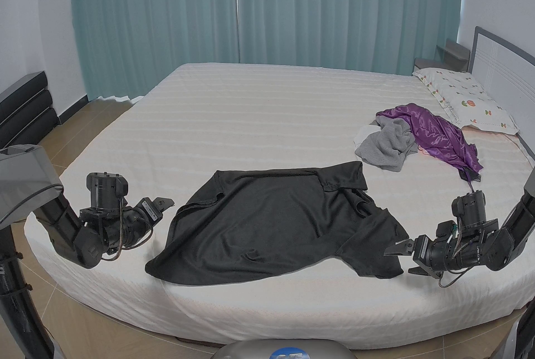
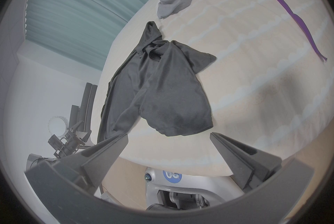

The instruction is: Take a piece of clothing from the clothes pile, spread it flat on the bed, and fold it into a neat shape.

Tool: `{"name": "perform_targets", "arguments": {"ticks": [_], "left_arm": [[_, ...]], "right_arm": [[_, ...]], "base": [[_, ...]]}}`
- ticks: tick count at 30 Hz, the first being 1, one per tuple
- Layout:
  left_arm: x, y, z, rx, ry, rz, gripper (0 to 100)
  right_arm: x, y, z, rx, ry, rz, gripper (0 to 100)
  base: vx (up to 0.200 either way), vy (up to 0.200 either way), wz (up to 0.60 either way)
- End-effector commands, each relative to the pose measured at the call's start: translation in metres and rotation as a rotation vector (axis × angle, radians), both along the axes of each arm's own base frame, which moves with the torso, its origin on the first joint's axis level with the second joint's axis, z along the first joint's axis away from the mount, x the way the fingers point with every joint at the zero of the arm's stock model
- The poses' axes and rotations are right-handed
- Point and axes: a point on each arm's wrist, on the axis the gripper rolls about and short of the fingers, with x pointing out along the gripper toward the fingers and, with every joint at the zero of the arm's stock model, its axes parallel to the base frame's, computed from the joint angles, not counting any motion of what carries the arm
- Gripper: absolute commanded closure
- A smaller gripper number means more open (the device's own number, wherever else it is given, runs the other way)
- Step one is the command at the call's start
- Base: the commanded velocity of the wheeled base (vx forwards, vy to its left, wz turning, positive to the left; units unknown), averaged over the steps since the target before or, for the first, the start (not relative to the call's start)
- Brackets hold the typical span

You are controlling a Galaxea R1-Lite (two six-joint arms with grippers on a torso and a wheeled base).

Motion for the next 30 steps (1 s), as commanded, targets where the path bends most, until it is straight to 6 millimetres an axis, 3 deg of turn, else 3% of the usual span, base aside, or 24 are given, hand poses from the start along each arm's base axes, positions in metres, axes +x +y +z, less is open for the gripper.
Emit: {"name": "perform_targets", "arguments": {"ticks": [1,10,19,30], "left_arm": [[0.017,-0.0021,-0.022,-0.016,0.04,-0.015,0],[0.0157,-0.0045,-0.0215,-0.087,0.051,0.033,0],[0.0122,-0.0067,-0.0244,-0.084,0.066,0.024,0],[0.0119,-0.0081,-0.0229,-0.082,0.061,0.023,0]], "right_arm": [[-0.0026,-0.0042,-0.0134,0.0,0.036,-0.018,0],[-0.0023,-0.0066,-0.0123,0.073,0.029,-0.09,0],[-0.0042,-0.0064,-0.013,0.074,0.03,-0.09,0],[-0.0036,-0.0051,-0.015,0.075,0.036,-0.088,0]], "base": [[0.0,0.0,0.0],[0.0,0.0,0.0],[0.2,0.0,0.0],[0.0,0.0,0.0]]}}
